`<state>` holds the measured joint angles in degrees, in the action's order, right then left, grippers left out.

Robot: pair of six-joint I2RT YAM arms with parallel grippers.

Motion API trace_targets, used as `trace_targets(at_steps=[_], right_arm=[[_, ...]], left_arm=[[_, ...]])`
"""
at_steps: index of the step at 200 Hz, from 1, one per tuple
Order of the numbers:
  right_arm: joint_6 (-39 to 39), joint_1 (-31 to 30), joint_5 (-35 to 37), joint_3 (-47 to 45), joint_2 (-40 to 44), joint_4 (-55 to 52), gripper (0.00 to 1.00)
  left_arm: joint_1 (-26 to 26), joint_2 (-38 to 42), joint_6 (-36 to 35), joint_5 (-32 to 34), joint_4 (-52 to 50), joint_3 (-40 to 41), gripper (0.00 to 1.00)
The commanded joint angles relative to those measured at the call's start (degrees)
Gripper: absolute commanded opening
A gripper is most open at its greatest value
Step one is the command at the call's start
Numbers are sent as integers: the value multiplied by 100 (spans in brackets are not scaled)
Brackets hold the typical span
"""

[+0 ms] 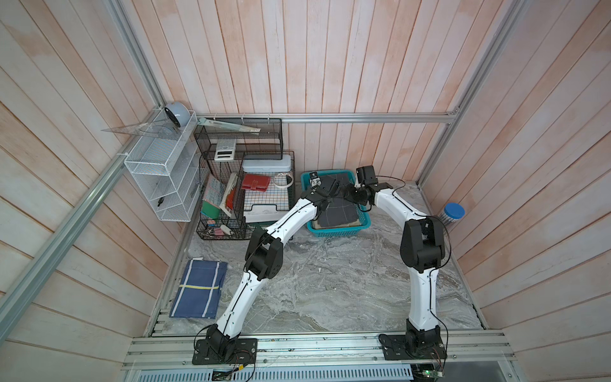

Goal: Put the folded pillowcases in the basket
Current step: Place the pillowcase in the basket.

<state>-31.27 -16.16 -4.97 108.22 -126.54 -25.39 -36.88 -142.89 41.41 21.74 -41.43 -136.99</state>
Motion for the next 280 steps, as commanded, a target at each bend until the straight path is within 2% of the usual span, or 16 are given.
trace_targets(at_steps=[1, 26, 41, 48, 65, 85, 95, 112, 136, 166, 190, 217, 255, 280], right_arm=[[-37, 74, 142, 264, -212, -151, 0], [-88, 74, 19, 300, -276, -149, 0], [-150, 80, 12, 298, -261, -143, 4], [-160, 76, -3, 296, -255, -147, 9], [-130, 78, -77, 318, -199, -157, 28], [-73, 78, -92, 311, -62, -214, 41], [-64, 71, -65, 284, 31, -255, 47], [-46, 55, -73, 171, 239, -244, 48], [51, -30, -65, -89, 567, -50, 48], [59, -116, -197, -191, 652, 191, 49], [-20, -111, -467, 138, 237, 202, 49], [-2, -106, -491, 773, -364, -108, 51], [-159, -81, -344, 913, -676, -417, 52], [-95, -76, -549, 398, -211, -283, 55]], left_arm=[[111, -140, 94, 88, -290, -235, 3], [146, -151, 179, 7, -280, -287, 5], [143, -151, 175, -145, -175, -303, 7], [134, -151, 175, -177, -164, -320, 11], [132, -144, 166, -239, -193, -368, 25], [115, -42, 158, -222, -258, -349, 34], [71, 123, 106, -156, -155, -198, 42], [-17, 441, 2, -59, 75, 120, 54], [-134, 905, -63, 61, 265, 512, 59], [-255, 1841, -28, 259, 876, 1735, 59], [-310, 2802, 91, 330, 1561, 3029, 62], [-345, 3961, 315, 198, 2276, 4334, 70], [-315, 5173, 289, 399, 2104, 5470, 77], [-71, 5901, 383, 428, 1875, 6249, 78]])
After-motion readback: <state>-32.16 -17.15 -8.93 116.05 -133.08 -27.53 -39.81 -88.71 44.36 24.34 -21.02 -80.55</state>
